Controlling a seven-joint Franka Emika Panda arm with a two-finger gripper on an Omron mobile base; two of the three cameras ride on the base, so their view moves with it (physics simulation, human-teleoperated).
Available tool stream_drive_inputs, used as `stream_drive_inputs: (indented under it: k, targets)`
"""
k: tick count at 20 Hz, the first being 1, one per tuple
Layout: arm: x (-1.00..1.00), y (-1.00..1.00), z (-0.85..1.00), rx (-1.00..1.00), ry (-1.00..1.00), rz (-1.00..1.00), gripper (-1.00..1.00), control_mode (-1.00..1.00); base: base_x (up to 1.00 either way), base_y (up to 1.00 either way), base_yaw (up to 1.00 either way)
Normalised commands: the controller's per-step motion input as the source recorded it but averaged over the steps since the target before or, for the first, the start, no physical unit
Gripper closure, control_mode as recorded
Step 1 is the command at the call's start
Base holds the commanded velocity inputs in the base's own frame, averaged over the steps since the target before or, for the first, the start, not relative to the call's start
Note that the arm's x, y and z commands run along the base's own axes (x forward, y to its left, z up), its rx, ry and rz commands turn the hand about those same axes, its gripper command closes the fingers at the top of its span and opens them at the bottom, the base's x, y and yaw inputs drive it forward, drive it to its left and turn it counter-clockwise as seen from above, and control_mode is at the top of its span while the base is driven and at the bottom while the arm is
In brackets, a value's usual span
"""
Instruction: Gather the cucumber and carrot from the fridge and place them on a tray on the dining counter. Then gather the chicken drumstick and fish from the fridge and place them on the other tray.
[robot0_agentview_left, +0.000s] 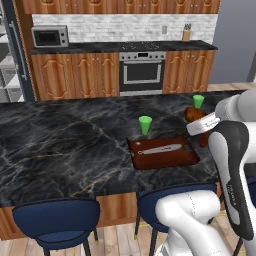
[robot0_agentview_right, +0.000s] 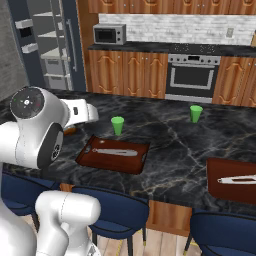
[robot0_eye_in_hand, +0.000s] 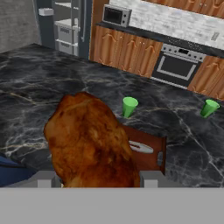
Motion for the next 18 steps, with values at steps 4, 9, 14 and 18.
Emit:
stream_drive_inputs:
  k: [4, 9, 14, 18]
  targets:
    - [0.60, 0.14, -0.57, -0.10, 0.20, 0.03, 1.00, -1.00, 0.00, 0.00, 0.00]
    - [0.50, 0.26, -0.56, -0.10, 0.15, 0.00, 1.00, -1.00, 0.00, 0.00, 0.00]
    - [0.23, 0.06, -0.53, -0.02, 0.04, 0.00, 1.00, -1.00, 0.00, 0.00, 0.00]
    - [0.13, 0.00, -0.33, 0.00, 0.10, 0.00, 1.00, -1.00, 0.00, 0.00, 0.00]
